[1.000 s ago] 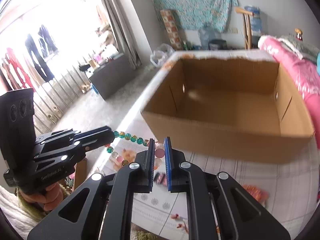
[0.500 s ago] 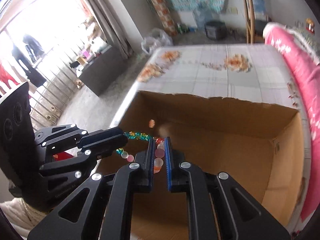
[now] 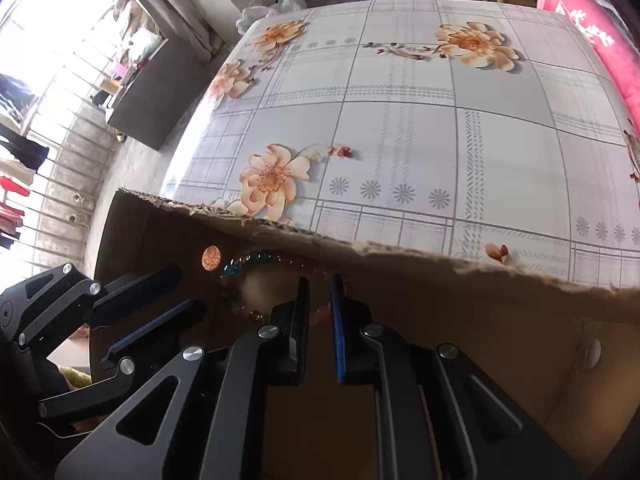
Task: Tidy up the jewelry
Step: 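Carry the bead bracelet over the box and open the right gripper, then move the right gripper to the pink watch and close on its face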
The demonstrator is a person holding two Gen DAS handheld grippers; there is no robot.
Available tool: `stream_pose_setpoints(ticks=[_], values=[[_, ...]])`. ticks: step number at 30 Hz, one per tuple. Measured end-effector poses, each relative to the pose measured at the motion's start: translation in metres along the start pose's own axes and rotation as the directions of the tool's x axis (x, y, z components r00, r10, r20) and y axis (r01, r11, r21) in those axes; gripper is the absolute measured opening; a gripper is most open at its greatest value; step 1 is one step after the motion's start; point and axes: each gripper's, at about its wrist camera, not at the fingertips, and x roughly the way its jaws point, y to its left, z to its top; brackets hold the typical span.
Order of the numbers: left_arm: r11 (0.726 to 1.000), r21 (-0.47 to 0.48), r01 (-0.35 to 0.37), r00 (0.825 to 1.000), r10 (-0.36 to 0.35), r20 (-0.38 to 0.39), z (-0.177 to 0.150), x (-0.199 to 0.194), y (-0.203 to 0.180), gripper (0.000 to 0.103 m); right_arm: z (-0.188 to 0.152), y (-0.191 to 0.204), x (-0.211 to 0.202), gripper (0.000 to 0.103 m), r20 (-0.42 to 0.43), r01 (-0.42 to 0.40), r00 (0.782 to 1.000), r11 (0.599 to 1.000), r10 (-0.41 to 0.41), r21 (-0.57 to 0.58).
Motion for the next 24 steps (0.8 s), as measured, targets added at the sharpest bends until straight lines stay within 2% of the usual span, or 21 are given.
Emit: stream_pose_setpoints(ticks=[2,5,7,10,15,19,22,24], values=[[1.000,-0.013,0.017,0.999,-0.016,0.041,-0.002,-0.012,0.001,0.018,-0.002,-0.001,-0.012,0.013,0.031,-0.009,0.999,1.000,0.009,0.001],[0.998,-0.043,0.050,0.991,-0.045,0.122,-0.010,-0.038,0.005,0.021,-0.012,-0.004,-0.044,0.025,0.107,-0.013,0.994,1.000,0.013,0.000],[0.994,-0.069,0.085,0.981,-0.071,0.182,-0.021,-0.061,0.009,0.029,-0.027,-0.001,-0.074,0.032,0.175,-0.008,0.984,1.000,0.011,-0.016],[0.987,-0.098,0.125,0.958,-0.094,0.270,-0.044,-0.095,0.014,0.038,-0.057,0.003,-0.118,0.039,0.277,-0.022,0.960,0.999,0.032,-0.040],[0.979,-0.111,0.172,0.925,-0.122,0.361,-0.094,-0.136,0.012,0.050,-0.132,0.008,-0.173,0.039,0.395,-0.085,0.912,0.993,0.111,-0.082],[0.971,-0.108,0.212,0.904,-0.153,0.399,-0.141,-0.152,0.001,0.055,-0.195,0.007,-0.182,0.039,0.427,-0.124,0.892,0.989,0.148,-0.085],[0.966,-0.117,0.232,0.903,-0.169,0.395,-0.173,-0.150,-0.011,0.055,-0.232,0.000,-0.172,0.039,0.423,-0.139,0.895,0.990,0.142,-0.038],[0.960,-0.118,0.254,0.907,-0.194,0.373,-0.193,-0.142,-0.021,0.055,-0.255,-0.006,-0.158,0.039,0.406,-0.140,0.905,0.990,0.124,0.009]])
